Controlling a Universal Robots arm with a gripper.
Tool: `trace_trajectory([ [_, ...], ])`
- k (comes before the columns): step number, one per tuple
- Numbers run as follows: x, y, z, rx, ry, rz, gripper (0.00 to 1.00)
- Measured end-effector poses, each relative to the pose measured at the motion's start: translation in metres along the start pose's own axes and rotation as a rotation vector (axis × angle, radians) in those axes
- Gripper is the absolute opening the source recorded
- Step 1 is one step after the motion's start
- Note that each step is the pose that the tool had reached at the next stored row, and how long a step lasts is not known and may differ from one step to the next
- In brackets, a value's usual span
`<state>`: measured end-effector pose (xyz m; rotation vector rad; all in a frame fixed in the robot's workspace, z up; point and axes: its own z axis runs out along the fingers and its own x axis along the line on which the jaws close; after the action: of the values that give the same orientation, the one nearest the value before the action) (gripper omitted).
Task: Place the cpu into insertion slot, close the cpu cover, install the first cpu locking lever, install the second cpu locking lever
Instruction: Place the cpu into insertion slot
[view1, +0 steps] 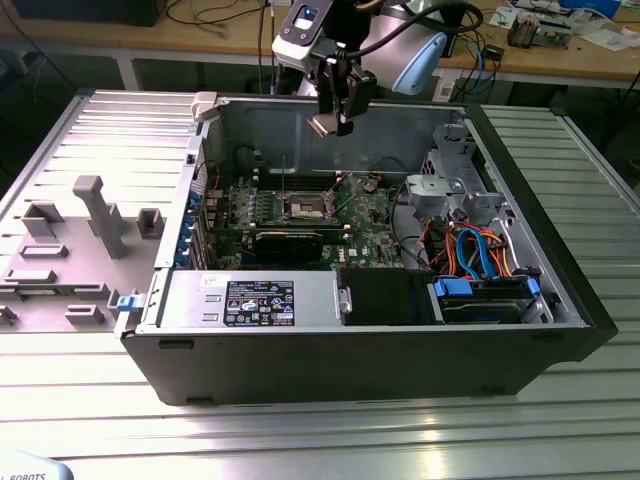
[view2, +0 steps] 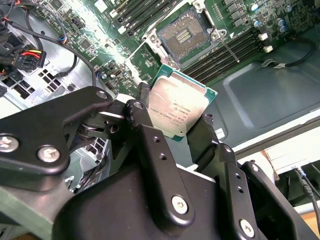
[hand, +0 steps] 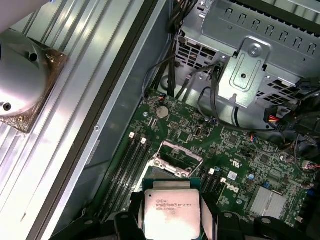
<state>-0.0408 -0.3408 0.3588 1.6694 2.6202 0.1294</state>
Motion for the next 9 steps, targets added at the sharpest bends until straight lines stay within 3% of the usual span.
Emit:
trace_trajectory([
  [6,0.0004,-0.0009,-0.0001,0.0,-0.0004,0.004,0.54],
  [9,0.0006,-0.0014,0.0007,-0.0006,-0.0036,0.041,0.54],
])
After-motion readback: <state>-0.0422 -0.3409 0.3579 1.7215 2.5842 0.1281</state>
